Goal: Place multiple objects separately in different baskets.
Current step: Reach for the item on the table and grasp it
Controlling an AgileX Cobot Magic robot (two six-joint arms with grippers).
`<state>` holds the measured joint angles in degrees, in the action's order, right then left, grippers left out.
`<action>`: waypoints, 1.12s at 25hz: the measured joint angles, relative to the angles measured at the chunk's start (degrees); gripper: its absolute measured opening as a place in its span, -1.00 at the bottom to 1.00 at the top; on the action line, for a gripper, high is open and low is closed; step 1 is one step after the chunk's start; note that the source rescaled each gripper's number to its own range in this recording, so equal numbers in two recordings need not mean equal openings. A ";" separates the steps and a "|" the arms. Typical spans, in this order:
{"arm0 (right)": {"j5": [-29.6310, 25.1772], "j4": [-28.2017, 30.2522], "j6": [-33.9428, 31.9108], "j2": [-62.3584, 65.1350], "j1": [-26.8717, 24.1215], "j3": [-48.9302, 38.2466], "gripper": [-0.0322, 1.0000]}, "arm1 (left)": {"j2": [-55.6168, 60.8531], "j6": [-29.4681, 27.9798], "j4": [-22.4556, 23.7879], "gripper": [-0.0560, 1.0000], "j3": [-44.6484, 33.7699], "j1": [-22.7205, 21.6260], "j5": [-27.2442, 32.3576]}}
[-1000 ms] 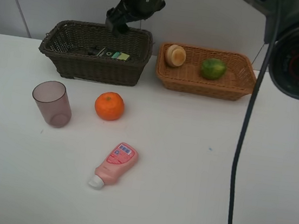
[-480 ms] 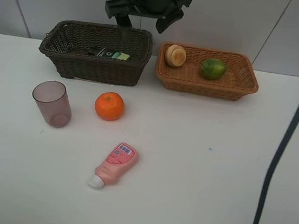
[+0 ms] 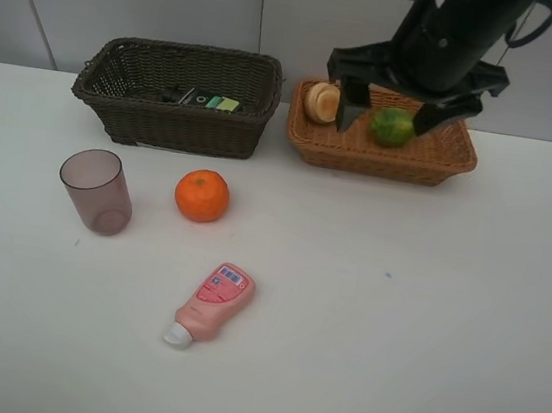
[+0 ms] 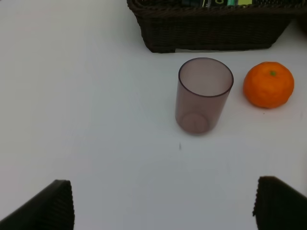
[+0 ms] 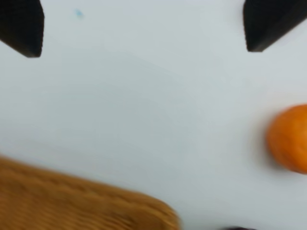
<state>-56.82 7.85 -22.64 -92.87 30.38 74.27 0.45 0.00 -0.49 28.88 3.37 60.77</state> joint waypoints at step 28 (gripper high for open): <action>-10.36 -3.76 13.91 82.03 -25.33 -37.18 0.52 | 0.00 0.00 0.00 0.93 0.00 0.00 0.00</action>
<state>-67.18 4.10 -8.73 -10.83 5.05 37.10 0.45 0.00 -0.49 28.88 3.37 60.77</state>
